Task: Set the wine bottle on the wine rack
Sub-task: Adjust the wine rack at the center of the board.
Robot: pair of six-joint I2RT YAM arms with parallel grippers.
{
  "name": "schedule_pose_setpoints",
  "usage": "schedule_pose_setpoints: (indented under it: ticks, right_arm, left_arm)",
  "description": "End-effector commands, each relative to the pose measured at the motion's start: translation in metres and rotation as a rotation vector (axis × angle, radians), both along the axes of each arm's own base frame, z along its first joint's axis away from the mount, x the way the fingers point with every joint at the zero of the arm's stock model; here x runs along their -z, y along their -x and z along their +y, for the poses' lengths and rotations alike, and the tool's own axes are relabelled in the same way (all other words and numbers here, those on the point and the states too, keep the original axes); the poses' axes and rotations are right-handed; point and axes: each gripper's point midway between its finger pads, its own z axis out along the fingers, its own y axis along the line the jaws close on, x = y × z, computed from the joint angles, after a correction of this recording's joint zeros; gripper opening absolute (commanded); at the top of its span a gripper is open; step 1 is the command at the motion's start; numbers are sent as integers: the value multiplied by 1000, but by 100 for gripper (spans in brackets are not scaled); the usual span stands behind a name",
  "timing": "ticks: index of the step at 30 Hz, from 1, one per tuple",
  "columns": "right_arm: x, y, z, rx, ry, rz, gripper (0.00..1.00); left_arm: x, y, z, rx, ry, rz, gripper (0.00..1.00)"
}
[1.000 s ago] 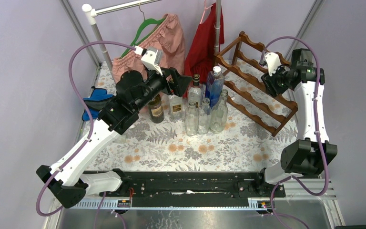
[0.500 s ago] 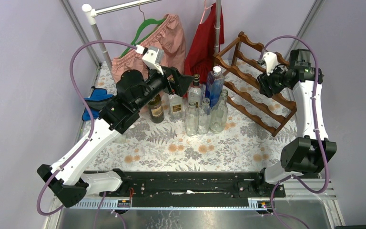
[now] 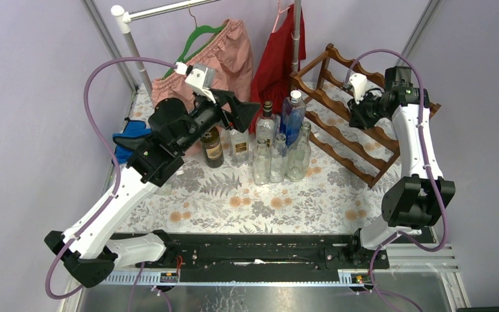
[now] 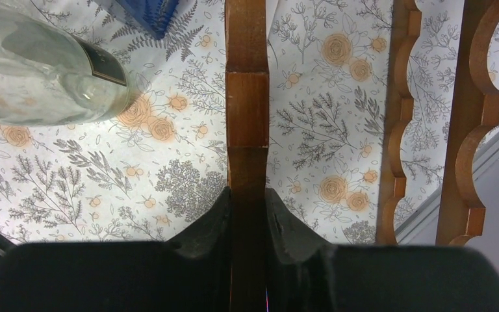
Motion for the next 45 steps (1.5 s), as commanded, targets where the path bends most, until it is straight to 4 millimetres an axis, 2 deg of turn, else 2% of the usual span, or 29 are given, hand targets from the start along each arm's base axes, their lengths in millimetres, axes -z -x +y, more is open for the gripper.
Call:
schedule_pose_setpoints:
  ticks: [1, 8, 12, 18, 25, 28, 36, 41, 45]
  right_arm:
    - [-38, -1, 14, 10, -69, -99, 0]
    - [-90, -1, -1, 119, -20, -258, 0]
    - [-116, 3, -2, 147, -29, -313, 0]
    - [-141, 8, -9, 202, -29, -378, 0]
    - [-134, -5, -34, 268, 21, -387, 0]
    - [-137, -13, -46, 290, 13, -401, 0]
    - [-131, -38, -52, 266, 4, -388, 0]
    - [-109, -49, -59, 246, 43, -351, 0]
    - [-83, -47, -51, 182, 29, -295, 0]
  left_arm:
    - [-19, 4, 4, -10, 48, -58, 99]
    - [-18, 0, 1, -11, 41, -60, 99]
    - [-17, -1, -1, -5, 36, -58, 99]
    - [-17, 0, 2, -11, 31, -63, 99]
    - [-18, 0, 1, -8, 31, -63, 99]
    - [-18, 1, 2, -11, 31, -64, 99]
    - [-17, 0, 1, -11, 34, -60, 99]
    - [-18, -2, 0, -11, 35, -61, 99]
    - [-16, -3, -2, -8, 31, -58, 99]
